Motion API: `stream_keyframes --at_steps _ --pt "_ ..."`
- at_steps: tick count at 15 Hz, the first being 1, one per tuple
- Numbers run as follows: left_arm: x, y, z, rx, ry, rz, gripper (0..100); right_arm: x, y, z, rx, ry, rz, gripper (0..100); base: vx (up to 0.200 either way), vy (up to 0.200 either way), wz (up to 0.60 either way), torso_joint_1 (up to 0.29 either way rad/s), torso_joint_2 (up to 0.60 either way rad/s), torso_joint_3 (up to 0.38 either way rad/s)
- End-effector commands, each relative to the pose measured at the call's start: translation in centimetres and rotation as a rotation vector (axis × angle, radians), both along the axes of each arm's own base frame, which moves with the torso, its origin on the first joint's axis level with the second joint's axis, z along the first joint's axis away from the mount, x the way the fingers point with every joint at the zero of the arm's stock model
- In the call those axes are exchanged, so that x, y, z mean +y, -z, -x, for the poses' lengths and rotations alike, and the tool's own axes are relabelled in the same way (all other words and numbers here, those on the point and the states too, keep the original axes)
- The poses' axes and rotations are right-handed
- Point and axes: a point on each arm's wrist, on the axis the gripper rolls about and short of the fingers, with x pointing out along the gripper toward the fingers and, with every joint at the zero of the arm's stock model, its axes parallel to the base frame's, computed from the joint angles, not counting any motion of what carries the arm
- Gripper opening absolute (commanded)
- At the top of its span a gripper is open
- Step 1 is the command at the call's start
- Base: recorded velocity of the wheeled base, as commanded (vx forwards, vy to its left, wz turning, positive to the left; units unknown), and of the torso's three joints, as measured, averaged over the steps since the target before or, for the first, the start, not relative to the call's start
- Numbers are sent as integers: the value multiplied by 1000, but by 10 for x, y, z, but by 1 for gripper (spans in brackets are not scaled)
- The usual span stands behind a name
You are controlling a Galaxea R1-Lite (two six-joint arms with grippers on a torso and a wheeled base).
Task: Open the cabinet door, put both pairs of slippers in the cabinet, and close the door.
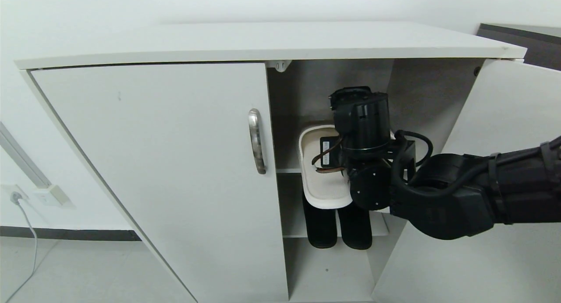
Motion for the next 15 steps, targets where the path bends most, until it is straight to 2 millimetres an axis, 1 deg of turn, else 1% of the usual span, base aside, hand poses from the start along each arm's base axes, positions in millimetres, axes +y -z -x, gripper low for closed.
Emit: stream_keyframes --at_steps 1,5,7,11,15 --pt "0 0 0 0 -1 2 0 4 6 -19 3 9 2 0 0 0 0 0 0 0" --pt "0 0 0 -1 -2 5 0 3 3 -46 -19 24 -1 0 0 0 0 0 0 0" --pt "0 0 0 -1 -4 6 0 3 4 -51 -22 28 6 0 0 0 0 0 0 0" --pt "0 0 0 -1 -4 8 0 -5 -3 -68 -43 38 8 0 0 0 0 0 0 0" --pt "0 0 0 -1 -4 6 0 -8 -1 -78 -29 30 16 0 0 0 0 0 0 0"
